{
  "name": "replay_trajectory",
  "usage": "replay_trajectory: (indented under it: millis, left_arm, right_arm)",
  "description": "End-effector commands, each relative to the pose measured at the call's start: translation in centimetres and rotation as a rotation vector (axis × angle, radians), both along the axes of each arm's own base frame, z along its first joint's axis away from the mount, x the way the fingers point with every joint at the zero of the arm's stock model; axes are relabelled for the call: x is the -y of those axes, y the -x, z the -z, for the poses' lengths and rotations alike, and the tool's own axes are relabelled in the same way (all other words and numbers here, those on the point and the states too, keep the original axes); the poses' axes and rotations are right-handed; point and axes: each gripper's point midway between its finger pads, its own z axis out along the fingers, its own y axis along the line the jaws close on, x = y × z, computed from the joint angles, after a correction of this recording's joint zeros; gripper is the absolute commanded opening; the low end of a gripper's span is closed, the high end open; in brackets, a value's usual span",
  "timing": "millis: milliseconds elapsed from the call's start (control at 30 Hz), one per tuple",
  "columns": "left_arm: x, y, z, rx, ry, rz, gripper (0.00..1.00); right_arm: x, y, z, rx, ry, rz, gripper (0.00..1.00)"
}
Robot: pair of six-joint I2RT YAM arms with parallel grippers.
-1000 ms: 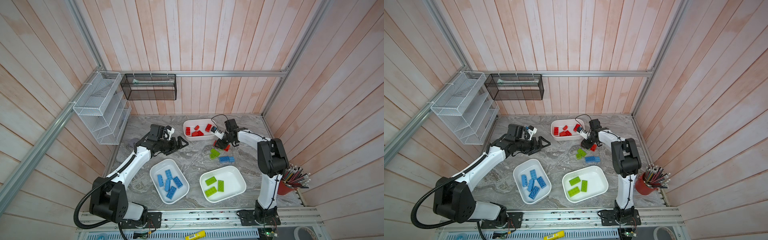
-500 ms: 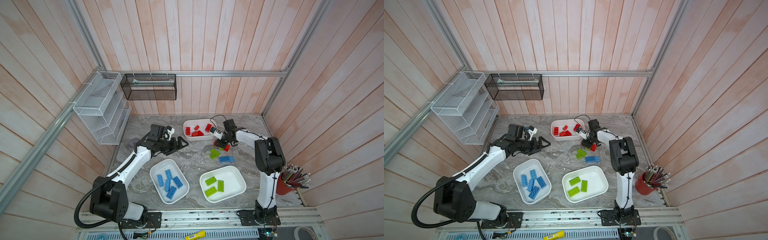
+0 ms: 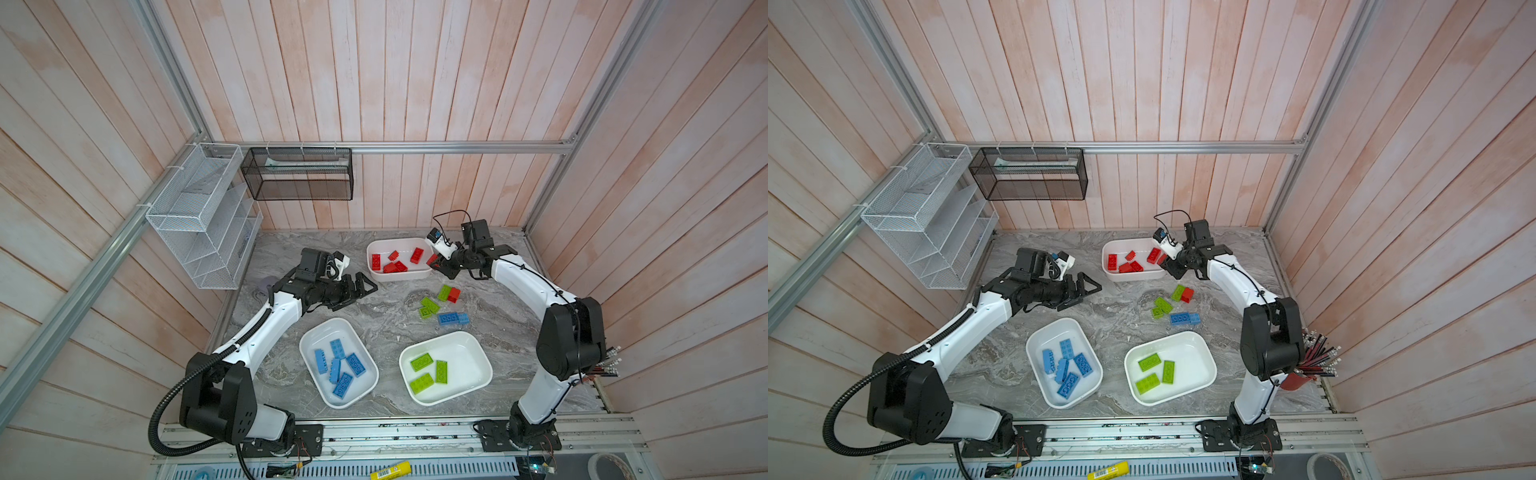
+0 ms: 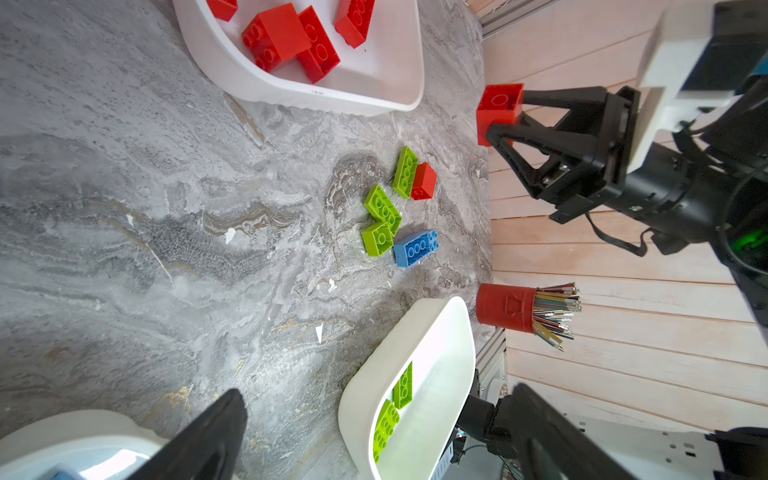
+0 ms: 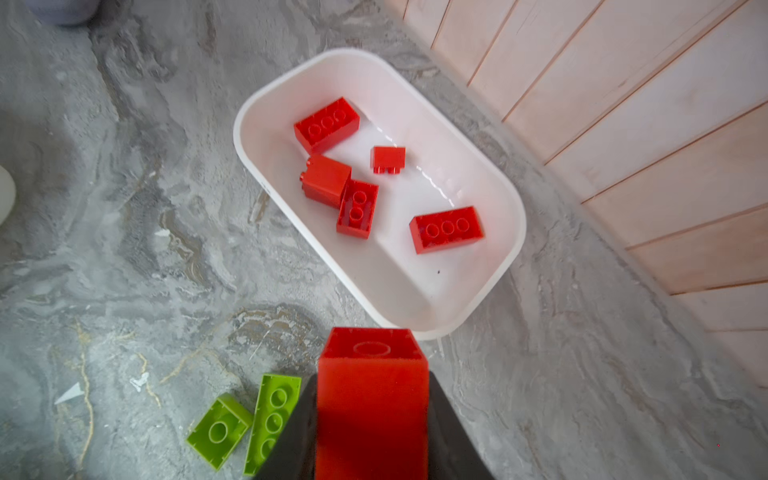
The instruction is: Sort the legos into containers by color
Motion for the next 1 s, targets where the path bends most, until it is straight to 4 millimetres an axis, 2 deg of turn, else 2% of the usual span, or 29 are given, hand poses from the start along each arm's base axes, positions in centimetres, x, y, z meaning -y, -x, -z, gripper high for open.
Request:
replay_trajectory:
  millis: [0, 167, 333, 433, 567, 633, 767, 867, 967]
  left_arm:
    - [0.6, -1.2, -2.2, 0.050, 0.048, 0.009, 1.00]
    - [0.5, -1.5, -2.6, 0.061, 0.042, -0.003, 1.00]
    - [0.4, -1.5, -2.5, 0.055, 0.041, -0.011, 1.00]
    - [0.4, -1.5, -2.6, 0.058, 0.037, -0.013, 1.00]
    - [0.4, -1.5, -2.4, 0.050, 0.037, -0.014, 1.00]
    - [0.4, -1.5, -2.4, 0.051, 0.035, -0.014, 1.00]
    - [0.3, -1.6, -2.5, 0.053, 0.032, -0.014, 1.00]
    - [0.3, -1.6, -2.4, 0.051, 0.029, -0.017, 1.00]
    - [0.3, -1.5, -2.3, 0.048, 0.027, -0.016, 1.00]
  right_arm:
    - [-1.9, -2.0, 1.2, -0.038, -0.041, -0.009, 0.23]
    - [-4.2, -6.1, 2.9, -0.039, -0.029, -0.001, 0.23]
    - [-5.6, -10.2, 5.1, -0.046, -0.040, 0.040, 0.24]
    - [-5.8, -11.8, 6.6, -0.044, -0.023, 0.069, 0.26]
    - [-5.7, -12.8, 7.8, -0.045, -0.005, 0.096, 0.38]
    - [-5.9, -12.9, 7.3, -0.052, -0.010, 0.091, 0.51]
    - [-6.0, -11.4, 4.4, -0.059, -0.035, 0.062, 0.66]
    - [-5.3, -9.3, 2.1, -0.077, -0.046, 0.073, 0.68]
    - [-4.4, -6.2, 0.5, -0.149, -0.102, 0.140, 0.68]
